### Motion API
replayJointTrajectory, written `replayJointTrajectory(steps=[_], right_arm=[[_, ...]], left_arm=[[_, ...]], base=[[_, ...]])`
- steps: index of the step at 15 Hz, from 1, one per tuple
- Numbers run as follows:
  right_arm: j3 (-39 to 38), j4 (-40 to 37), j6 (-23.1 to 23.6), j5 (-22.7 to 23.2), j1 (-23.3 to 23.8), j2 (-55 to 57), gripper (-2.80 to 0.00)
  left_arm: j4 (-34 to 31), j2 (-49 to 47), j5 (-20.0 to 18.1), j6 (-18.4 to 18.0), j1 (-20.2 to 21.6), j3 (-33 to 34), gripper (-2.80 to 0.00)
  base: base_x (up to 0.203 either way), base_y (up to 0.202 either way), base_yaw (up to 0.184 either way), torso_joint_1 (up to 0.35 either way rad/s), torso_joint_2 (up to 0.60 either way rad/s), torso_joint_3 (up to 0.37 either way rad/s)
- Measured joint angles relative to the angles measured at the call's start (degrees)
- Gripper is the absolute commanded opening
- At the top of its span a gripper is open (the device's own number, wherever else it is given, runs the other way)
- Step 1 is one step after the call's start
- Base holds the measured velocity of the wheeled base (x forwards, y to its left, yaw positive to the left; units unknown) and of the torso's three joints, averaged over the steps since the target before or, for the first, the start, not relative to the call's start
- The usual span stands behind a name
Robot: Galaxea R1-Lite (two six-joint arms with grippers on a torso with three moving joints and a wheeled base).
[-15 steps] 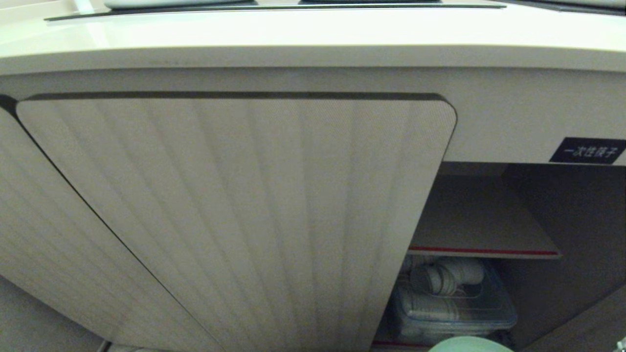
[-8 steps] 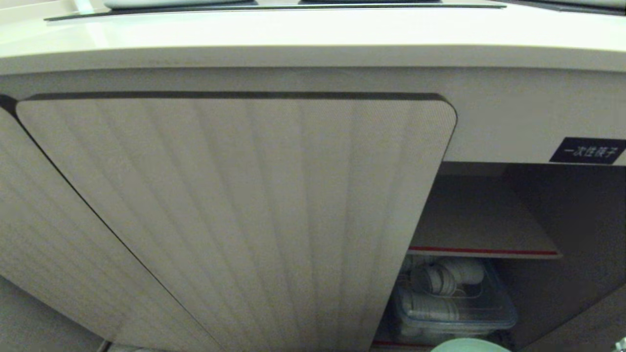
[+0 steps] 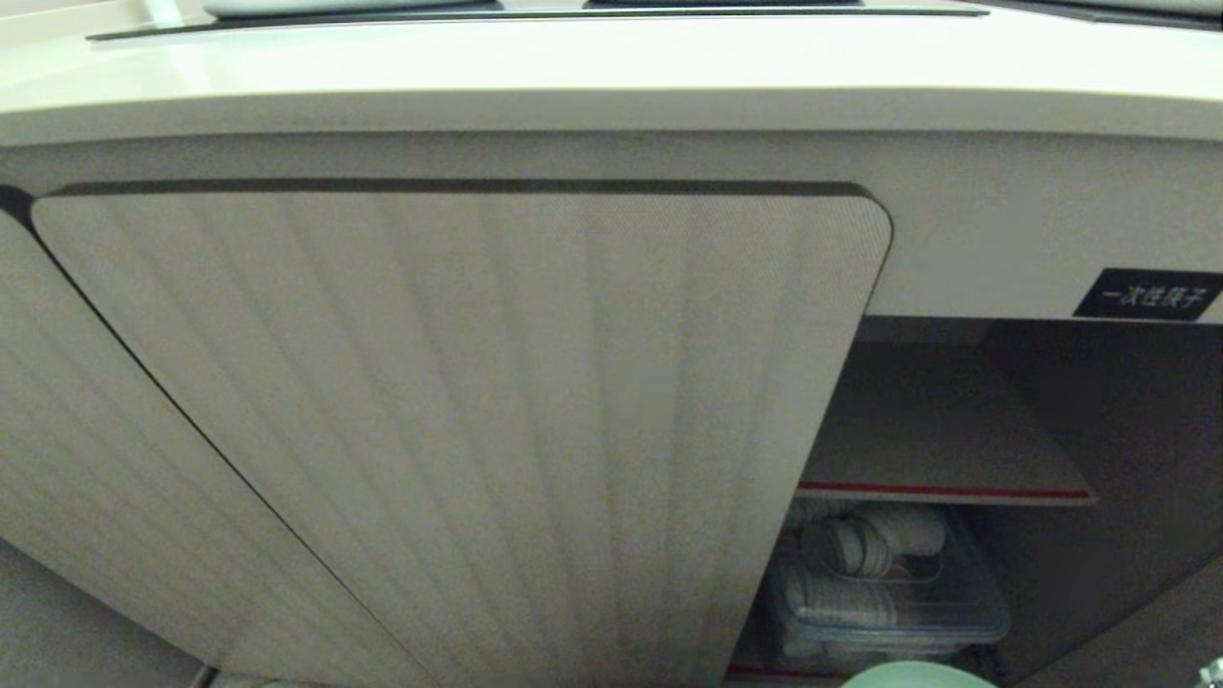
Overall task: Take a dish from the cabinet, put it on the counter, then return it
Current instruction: Place it on the table
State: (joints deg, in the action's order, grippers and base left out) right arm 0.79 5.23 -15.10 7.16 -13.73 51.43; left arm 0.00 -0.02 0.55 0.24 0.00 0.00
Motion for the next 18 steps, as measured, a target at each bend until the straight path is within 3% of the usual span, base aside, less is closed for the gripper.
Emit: replayJointTrajectory(steps=[18], right_arm=[[-0.2,0.6,0.1,0.0,0.2,0.6,-2.80]], left_arm=[[0.0,0.0,0.0,0.0,0.0,0.0,-2.80]], base=[[0.000,0.000,0.000,0.001,0.00,-0.001]])
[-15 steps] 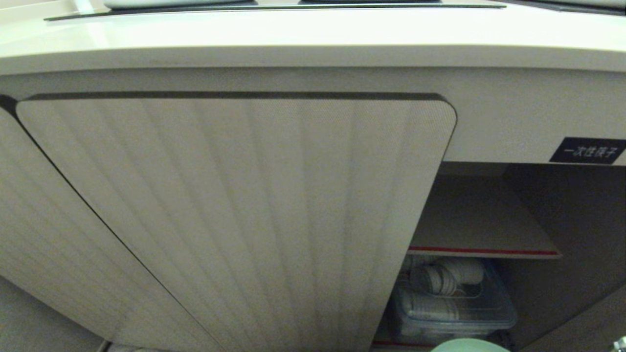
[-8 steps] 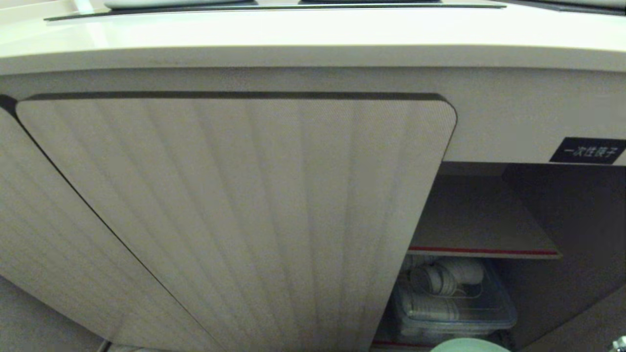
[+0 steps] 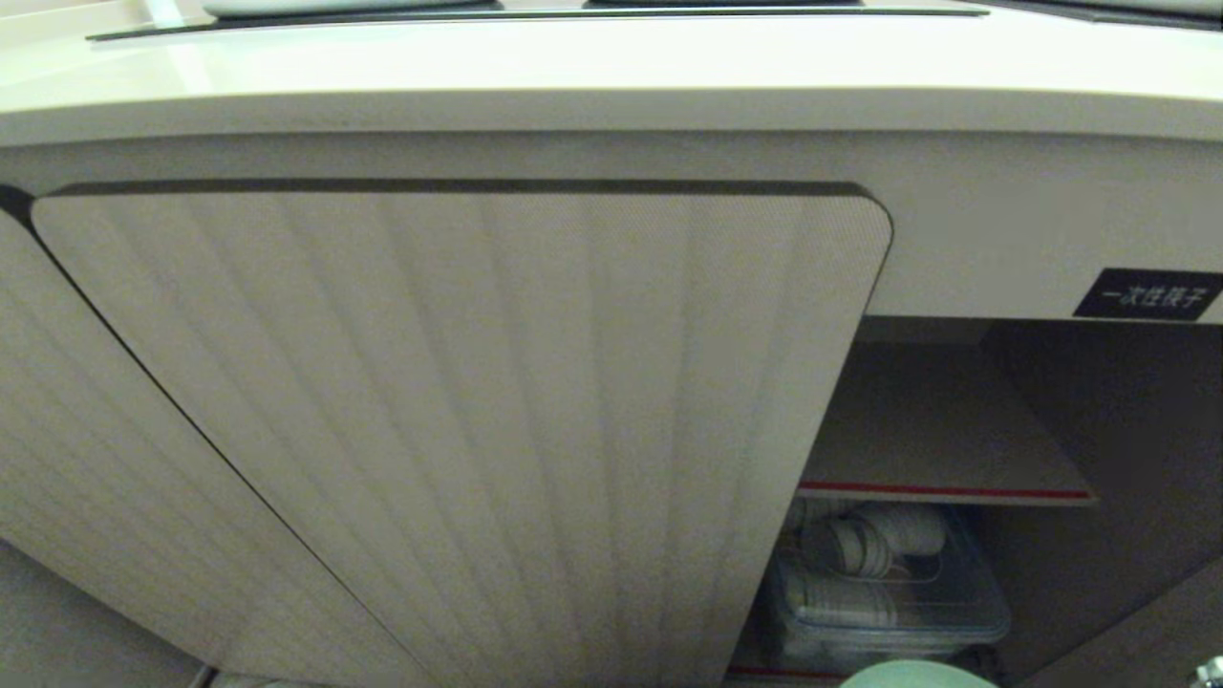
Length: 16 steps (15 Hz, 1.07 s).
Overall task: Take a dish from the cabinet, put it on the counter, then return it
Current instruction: Place it on the table
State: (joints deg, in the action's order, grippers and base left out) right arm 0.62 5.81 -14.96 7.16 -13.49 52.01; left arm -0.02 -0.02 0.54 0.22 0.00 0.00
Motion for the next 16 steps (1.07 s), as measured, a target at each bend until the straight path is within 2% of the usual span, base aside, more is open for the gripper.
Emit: replayJointTrajectory(steps=[4,14,16], right_arm=[[0.0,0.0,-0.1,0.0,-0.1,-0.2,-2.80],[0.1,0.2,0.2,0.3,-0.4,-0.6,-2.80],[0.2,0.2,0.6,2.3,-0.4,-0.7,-2.80]], left_arm=[[-0.1,0.0,0.0,0.0,0.0,0.0,-2.80],[0.0,0.0,0.0,0.0,0.0,0.0,-2.80],[0.0,0.0,0.0,0.0,0.0,0.0,-2.80]], base=[[0.000,0.000,0.000,0.062,-0.24,-0.249],[0.000,0.000,0.000,0.186,-0.50,-0.293],[0.000,0.000,0.000,0.204,-0.48,-0.283]])
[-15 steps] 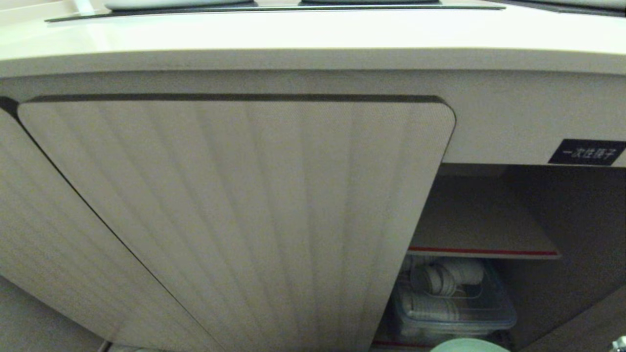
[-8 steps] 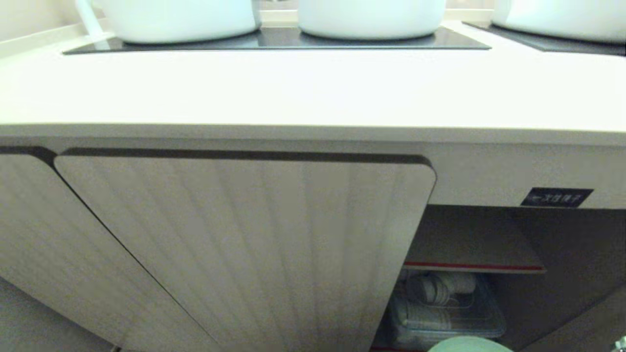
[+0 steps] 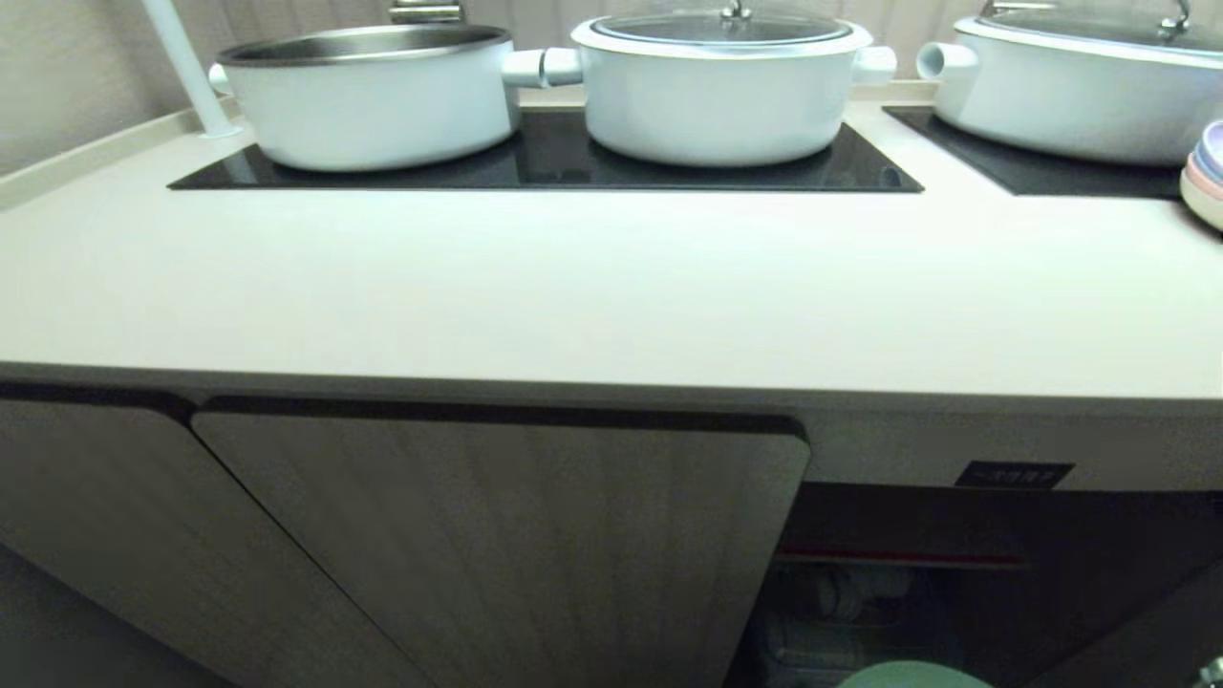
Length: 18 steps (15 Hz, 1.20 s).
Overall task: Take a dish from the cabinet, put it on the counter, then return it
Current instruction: Place it on the table
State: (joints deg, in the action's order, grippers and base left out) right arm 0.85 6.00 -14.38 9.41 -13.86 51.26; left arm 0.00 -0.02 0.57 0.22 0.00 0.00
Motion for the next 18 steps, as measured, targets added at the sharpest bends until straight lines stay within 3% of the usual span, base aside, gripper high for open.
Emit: replayJointTrajectory(steps=[18], right_arm=[[0.2,0.1,1.7,1.6,0.0,0.0,-2.80]], left_arm=[[0.0,0.0,0.0,0.0,0.0,0.0,-2.80]], base=[[0.000,0.000,0.000,0.249,-0.54,-0.294]])
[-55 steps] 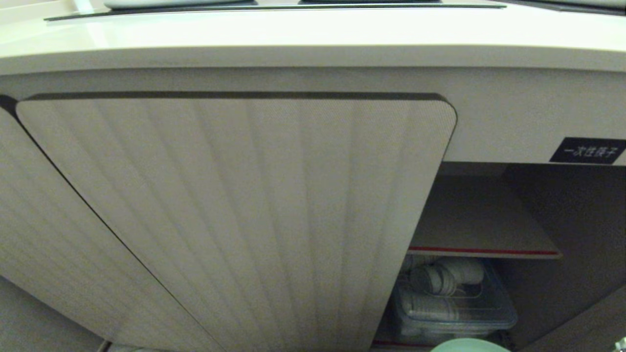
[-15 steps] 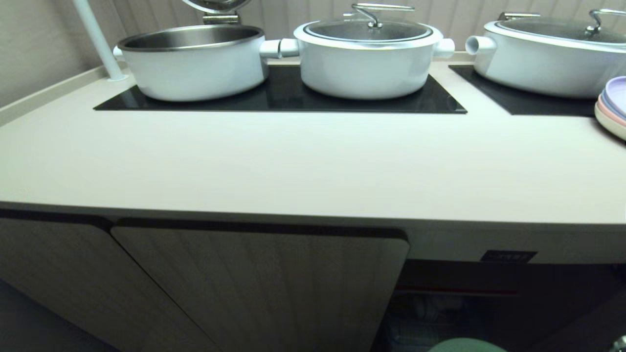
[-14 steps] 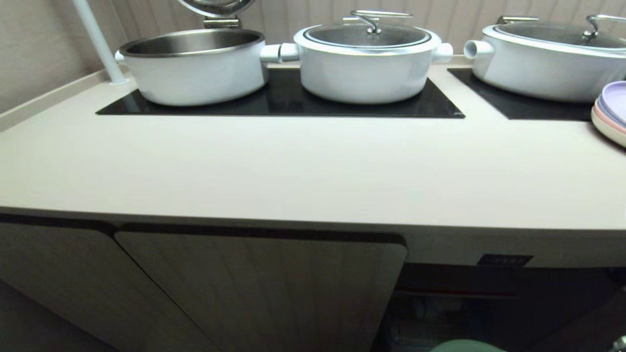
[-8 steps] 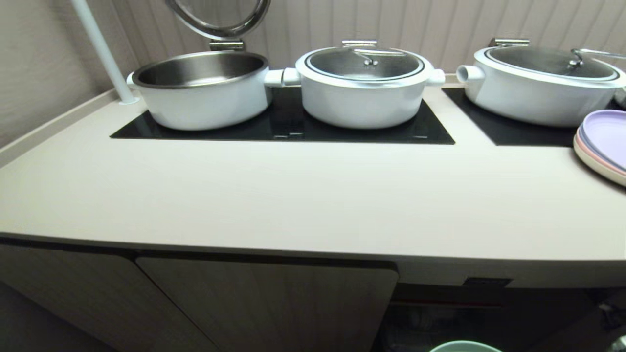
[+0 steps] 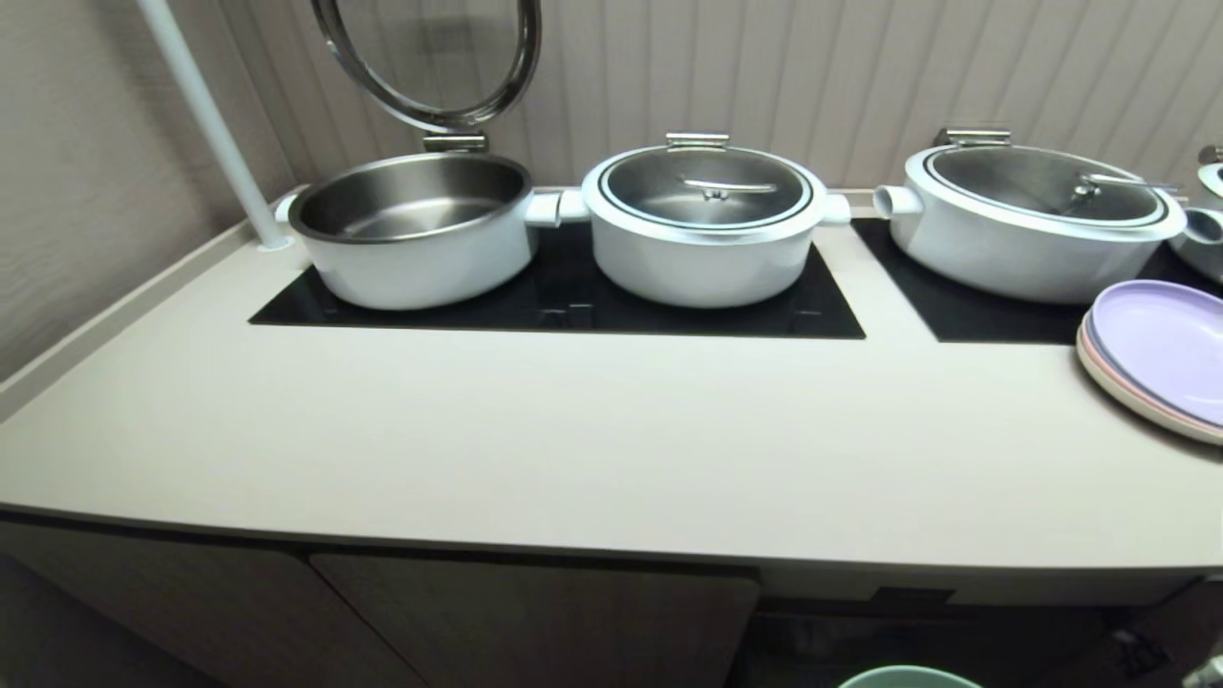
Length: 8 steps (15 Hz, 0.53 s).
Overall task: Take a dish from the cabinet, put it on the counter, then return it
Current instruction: Place it on the table
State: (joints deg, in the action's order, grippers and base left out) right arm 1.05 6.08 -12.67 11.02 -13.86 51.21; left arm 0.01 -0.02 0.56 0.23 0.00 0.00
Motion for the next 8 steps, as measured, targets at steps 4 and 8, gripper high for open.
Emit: replayJointTrajectory(steps=[4,8], right_arm=[[0.0,0.0,0.1,0.1,0.0,0.1,-2.80],[0.1,0.0,-0.1,0.1,0.0,0.1,-2.80]], left_arm=[[0.0,0.0,0.0,0.0,0.0,0.0,-2.80],[0.0,0.0,0.0,0.0,0.0,0.0,-2.80]], base=[[0.000,0.000,0.000,0.198,-0.40,-0.202],[0.000,0.000,0.000,0.169,-0.35,-0.177]])
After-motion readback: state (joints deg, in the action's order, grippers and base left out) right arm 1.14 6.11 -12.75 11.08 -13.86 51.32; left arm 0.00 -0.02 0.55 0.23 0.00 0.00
